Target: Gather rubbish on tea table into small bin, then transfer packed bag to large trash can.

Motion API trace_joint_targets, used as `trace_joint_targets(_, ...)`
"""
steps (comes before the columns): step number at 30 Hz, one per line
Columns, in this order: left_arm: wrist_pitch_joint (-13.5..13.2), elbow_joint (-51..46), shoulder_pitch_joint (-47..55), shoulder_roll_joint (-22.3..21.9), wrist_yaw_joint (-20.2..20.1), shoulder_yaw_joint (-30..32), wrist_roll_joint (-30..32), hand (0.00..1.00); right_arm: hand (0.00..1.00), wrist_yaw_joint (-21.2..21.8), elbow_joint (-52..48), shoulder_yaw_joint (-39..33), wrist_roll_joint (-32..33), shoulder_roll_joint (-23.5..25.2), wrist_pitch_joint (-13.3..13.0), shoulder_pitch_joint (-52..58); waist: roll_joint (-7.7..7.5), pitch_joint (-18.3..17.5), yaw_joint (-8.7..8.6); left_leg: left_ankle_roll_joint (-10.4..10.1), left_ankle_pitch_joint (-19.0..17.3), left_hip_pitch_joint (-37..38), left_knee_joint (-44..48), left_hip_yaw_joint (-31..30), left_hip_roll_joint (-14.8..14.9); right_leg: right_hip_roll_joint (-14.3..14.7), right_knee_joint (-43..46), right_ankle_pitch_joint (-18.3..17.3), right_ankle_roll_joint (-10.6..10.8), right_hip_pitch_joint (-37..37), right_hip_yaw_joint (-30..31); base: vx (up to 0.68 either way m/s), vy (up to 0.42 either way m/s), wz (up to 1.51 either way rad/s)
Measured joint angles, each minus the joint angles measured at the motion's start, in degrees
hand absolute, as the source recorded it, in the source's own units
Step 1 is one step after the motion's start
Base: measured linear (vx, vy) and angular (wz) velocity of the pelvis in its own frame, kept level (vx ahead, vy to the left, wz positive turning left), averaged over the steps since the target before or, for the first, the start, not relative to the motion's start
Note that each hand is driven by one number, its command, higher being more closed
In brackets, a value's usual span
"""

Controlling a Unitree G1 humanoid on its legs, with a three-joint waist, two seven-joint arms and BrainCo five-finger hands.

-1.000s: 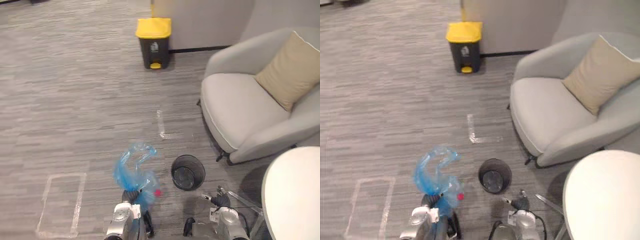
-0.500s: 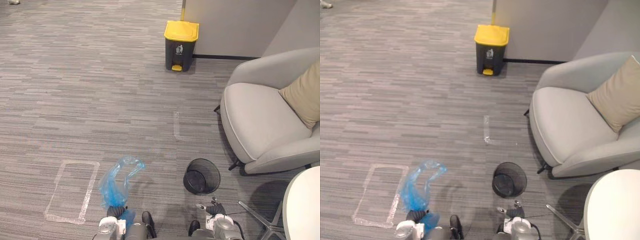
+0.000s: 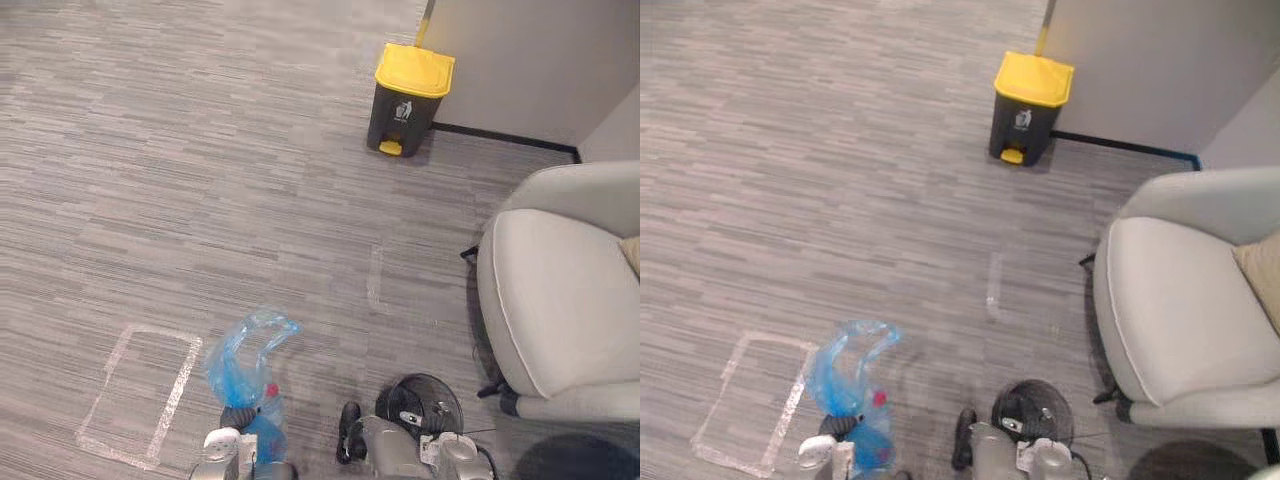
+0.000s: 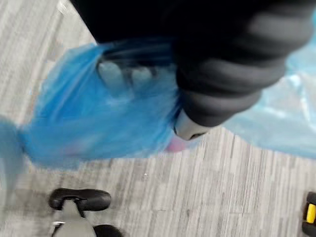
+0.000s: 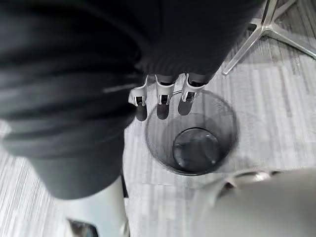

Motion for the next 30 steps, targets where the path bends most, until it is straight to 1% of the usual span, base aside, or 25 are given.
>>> trace_joint_targets(1, -0.19, -1.5, 1.11, 0.22, -0.12, 0.47, 0.01, 1.0, 0.0, -0.1, -1.3, 0.85, 0.13, 1.16, 0.0, 1.32, -1.2, -0.27, 0.39, -0.6, 0.88, -3.72, 11.82, 1.66, 1.54, 0.9, -9.47, 1.48, -2.37, 4.98, -0.02, 0.25, -0.169, 0.2)
trace_joint_targets(2, -0.05, -2.28, 1.18, -0.96, -0.12, 1.2, 0.01, 1.0, 0.0, -0.05, -1.63, 1.31, 0.14, 0.95, 0.04, 1.64, 0.06, -0.15, 0.75, 0.03, -0.62, -6.83, 19.6, 3.46, 5.38, 2.89, -10.0, 1.51, -2.81, 7.0, -0.16, 0.32, -0.055, -0.29)
trace_joint_targets(3, -0.03, -3.53, 1.07, -1.18, -0.2, 1.45, 0.01, 1.0, 0.0, -0.12, -2.27, 1.38, 0.58, 1.39, -0.02, 0.96, 0.52, -0.78, 2.16, 1.29, -3.06, -11.45, 25.59, 5.38, 8.22, 4.37, -12.04, 0.58, -3.19, 9.65, 2.1, 0.45, 0.027, -0.56)
trace_joint_targets(5, 0.01, -4.52, 0.59, -1.11, -0.17, 2.02, 0.01, 1.0, 0.0, -0.13, -2.67, 1.37, 0.83, 2.76, 0.0, -0.38, -1.31, 0.18, 3.24, 1.78, -4.39, -15.95, 24.37, 6.8, 9.22, 4.24, -14.33, 0.6, -3.16, 13.08, 4.44, 0.47, 0.023, -0.6)
trace_joint_targets(6, 0.03, -4.6, 0.4, -1.36, -0.17, 2.33, 0.01, 1.0, 0.0, -0.21, -2.88, 1.2, 1.79, 3.9, 0.0, -0.89, -1.91, 0.54, 3.86, 1.44, -4.63, -17.96, 20.48, 6.38, 9.14, 3.78, -15.34, 0.6, -3.15, 15.12, 5.9, 0.27, 0.017, -0.52)
trace_joint_targets(8, 0.06, -4.59, 0.46, -1.53, -0.22, 2.25, 0.02, 1.0, 0.0, -0.35, -2.93, 0.73, 1.79, 4.04, 0.01, -1.22, -2.16, 0.65, 3.95, 0.95, -4.25, -19.81, 14.25, 5.08, 8.48, 3.01, -15.83, 0.55, -3.07, 16.83, 7.62, 0.43, 0.189, -0.61)
trace_joint_targets(9, 0.04, -4.57, 0.41, -1.85, -0.2, 2.26, 0.02, 1.0, 0.0, -0.69, -2.95, 0.62, 1.79, 4.36, -0.01, -1.31, -2.37, 0.73, 4.32, 0.4, -0.35, -21.15, 3.35, 1.88, 6.14, 1.23, -15.94, -0.83, -0.58, 18.43, 10.17, 0.53, 0.324, -0.78)
trace_joint_targets(10, 0.03, -4.57, 0.43, -2.06, -0.19, 2.24, 0.01, 1.0, 0.0, -0.74, -2.95, 0.36, 1.78, 4.15, -0.01, -1.22, -1.94, 0.53, 4.56, 0.04, 2.47, -21.05, -1.04, 0.76, 5.42, 1.09, -16.06, -1.59, 0.82, 18.84, 11.27, 0.37, 0.301, -0.88)
trace_joint_targets(11, -0.01, -4.22, 0.55, -2.47, -0.16, 2.21, 0.01, 1.0, 0.0, -0.77, -2.69, 0.08, 1.78, 3.2, 0.0, -1.03, -0.87, 0.13, 4.9, -1.26, 10.37, -20.92, -5.8, -1.53, 5.41, 1.56, -16.48, -2.84, 3.15, 19.41, 12.75, 0.36, 0.34, -0.67)
trace_joint_targets(12, 0.05, -2.78, 0.16, -1.95, -0.17, 2.08, 0.01, 1.0, 0.0, -0.76, -1.98, -0.11, 1.78, 3.96, 0.33, -1.31, -2.38, -0.64, 4.98, 0.09, 11.03, -20.73, -4.59, -0.34, 3.6, -0.67, -17.2, -3.96, 5.3, 19.68, 15.41, 0.42, 0.385, -0.54)
trace_joint_targets(13, 0.01, -2.74, -0.3, -1.28, -0.1, 1.97, 0.01, 1.0, 0.0, -0.75, -2.13, -0.21, 1.74, 4.66, 0.3, -0.36, -3.37, -1.14, 4.52, 1.13, 8.87, -20.43, -4.22, 1.4, 2.18, -2.67, -17.23, -3.59, 5.85, 19.98, 15.96, 0.42, 0.366, -0.33)
trace_joint_targets(14, 0.01, -2.75, -0.36, -1.12, -0.1, 1.88, 0.02, 1.0, 0.0, -0.72, -2.14, -0.2, 1.71, 4.82, 0.33, 0.07, -3.47, -1.19, 4.59, 1.42, 8.12, -20.2, -3.59, 2.11, 2.05, -3.14, -16.92, -3.44, 6.09, 19.97, 16.22, 0.34, 0.285, -0.46)
trace_joint_targets(15, 0.06, -2.69, 0.02, -0.81, -0.09, 1.86, 0.04, 1.0, 0.0, -0.63, -2.25, -0.01, 1.68, 5.15, 0.34, 0.3, -3.27, -1.06, 5.16, 2.37, 5.62, -18.54, -2.11, 4.03, 1.91, -4.19, -13.94, -2.79, 7.27, 19.45, 17.53, 0.31, 0.276, -0.72)
trace_joint_targets(17, 0.11, -2.1, 0.58, -0.47, -0.06, 1.64, 0.04, 1.0, 0.0, -0.54, -2.32, 0.9, 1.66, 5.22, 0.34, 0.12, -3.1, -0.97, 5.4, 3.39, 3.82, -14.81, -2.82, 7.12, 1.7, -5.55, -4.94, -1.98, 8.85, 16.19, 19.11, 0.28, 0.25, -0.72)
trace_joint_targets(18, 0.13, -2.12, 0.66, -0.32, 0.05, 1.19, 0.04, 1.0, 0.0, -0.48, -2.54, 1.54, 1.65, 5.24, 0.29, 0.03, -2.64, -0.79, 5.33, 3.96, 2.95, -12.43, -4.09, 8.51, 1.68, -6.12, 3.95, -0.13, 11.18, 11.88, 19.65, 0.23, 0.176, -0.55)
trace_joint_targets(19, 0.15, -2.07, 0.71, 0.1, 0.17, 0.35, 0.03, 1.0, 0.0, -0.34, -2.56, 2.24, 1.62, 5.37, 0.22, -0.07, -2.54, -0.73, 5.2, 4.15, 2.24, -9.72, -5.74, 9.8, 1.63, -6.45, 12.19, -0.52, 10.72, 7.34, 19.44, 0.22, 0.144, -0.51)
trace_joint_targets(21, 0.31, -1.92, 0.75, 0.51, 0.28, 0.0, 0.01, 1.0, 0.0, -0.28, -2.51, 2.99, 1.58, 5.54, 0.24, -0.54, -2.19, -0.43, 5.08, 3.99, 1.51, -6.16, -8.16, 11.28, 1.55, -6.48, 16.37, -3.02, 8.5, 3.1, 15.55, 0.25, 0.068, -0.45)
trace_joint_targets(22, 0.36, -1.84, 0.77, 0.94, 0.35, 0.04, -0.04, 1.0, 0.0, -0.28, -2.24, 3.69, 1.55, 5.5, 0.26, -0.56, -2.11, -0.21, 4.77, 4.03, 1.13, -3.19, -10.67, 12.72, 1.54, -6.21, 13.63, -3.95, 7.09, 0.93, 11.42, 0.3, 0.012, -0.51)
trace_joint_targets(24, 0.35, -1.51, 0.47, 1.75, 0.43, 0.1, -0.05, 1.0, 0.0, -0.29, -2.02, 4.09, 1.49, 5.42, 0.27, -0.92, -2.15, -0.19, 4.18, 3.36, 1.01, -0.51, -13.13, 13.79, 1.53, -4.41, 5.52, -3.26, 5.79, -1.34, 6.79, 0.23, -0.032, -0.28)
trace_joint_targets(25, 0.34, -1.14, 0.3, 1.95, 0.45, 0.13, -0.05, 1.0, 0.0, -0.3, -1.98, 4.16, 1.44, 5.32, 0.27, -0.98, -2.2, -0.21, 3.77, 2.62, 1.27, 0.12, -13.86, 14.04, 1.52, -3.65, 2.12, -2.27, 5.31, -1.86, 6.09, 0.27, -0.067, -0.07)
trace_joint_targets(26, 0.33, -0.24, 0.03, 2.43, 0.47, 0.12, -0.07, 1.0, 0.0, -0.31, -1.61, 4.29, 1.14, 4.86, 0.27, -1.09, -2.65, -0.25, 2.92, 1.72, 1.22, 1.59, -15.58, 14.22, 0.92, -1.97, -6.76, 1.67, 4.77, -2.05, 5.6, 0.36, -0.092, 0.06)
trace_joint_targets(27, 0.35, 0.7, 0.01, 3.32, 0.44, 0.09, -0.05, 1.0, 0.0, -0.35, -0.42, 4.22, 0.27, 4.05, 0.18, -1.07, -3.83, -0.26, 2.13, 0.72, 1.14, 3.6, -17.19, 13.54, -0.6, -1.15, -12.4, 9.82, 2.26, -1.76, 7.29, 0.39, -0.099, 0.12)
trace_joint_targets(28, 0.36, 1.52, -0.22, 3.05, 0.45, 0.1, -0.03, 1.0, 0.0, -0.39, 0.18, 4.19, -0.14, 3.16, 0.21, -1.08, -3.47, -0.38, 1.95, 0.31, 1.06, 4.26, -17.84, 12.8, -0.32, -0.51, -12.22, 10.39, -1.05, -1.59, 7.45, 0.43, -0.107, 0.04)
trace_joint_targets(29, 0.32, 1.95, -0.21, 2.52, 0.25, 0.1, -0.01, 1.0, 0.0, -0.42, 0.66, 4.13, -0.51, 2.04, 0.33, -1.32, -2.08, -0.56, 2.13, -0.44, 1.52, 4.41, -18.0, 11.61, 0.72, 0.39, -11.42, 9.0, -1.21, -1.64, 7.33, 0.51, -0.152, -0.12)
trace_joint_targets(30, 0.3, 1.91, -0.11, 2.33, 0.29, 0.4, 0.0, 1.0, 0.0, -0.52, 0.67, 3.12, -0.51, 1.58, 0.38, -1.53, -1.58, -0.26, 2.45, -0.47, 1.51, 3.79, -15.01, 10.12, 1.74, 0.8, -10.18, 7.14, -2.18, -1.32, 6.72, 0.49, -0.16, -0.13)
